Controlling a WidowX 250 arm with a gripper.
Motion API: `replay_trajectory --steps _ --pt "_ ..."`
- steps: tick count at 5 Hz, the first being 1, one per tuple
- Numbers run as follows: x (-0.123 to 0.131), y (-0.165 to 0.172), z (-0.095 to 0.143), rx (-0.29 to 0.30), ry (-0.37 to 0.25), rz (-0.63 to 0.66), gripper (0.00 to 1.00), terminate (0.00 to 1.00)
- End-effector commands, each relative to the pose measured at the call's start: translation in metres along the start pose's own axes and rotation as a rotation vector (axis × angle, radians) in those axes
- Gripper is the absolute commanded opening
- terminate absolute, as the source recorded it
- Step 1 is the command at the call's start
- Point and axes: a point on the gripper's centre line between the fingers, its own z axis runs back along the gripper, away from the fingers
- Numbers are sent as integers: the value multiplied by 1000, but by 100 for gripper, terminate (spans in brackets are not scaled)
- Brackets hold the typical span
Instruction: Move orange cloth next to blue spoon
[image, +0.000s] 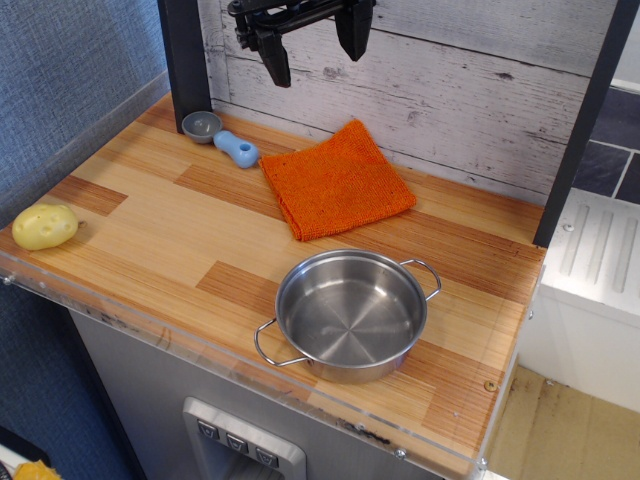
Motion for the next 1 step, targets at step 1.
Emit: replay_trajectory --steps 1 --pt "-3 7 21 -36 -39 8 100 100"
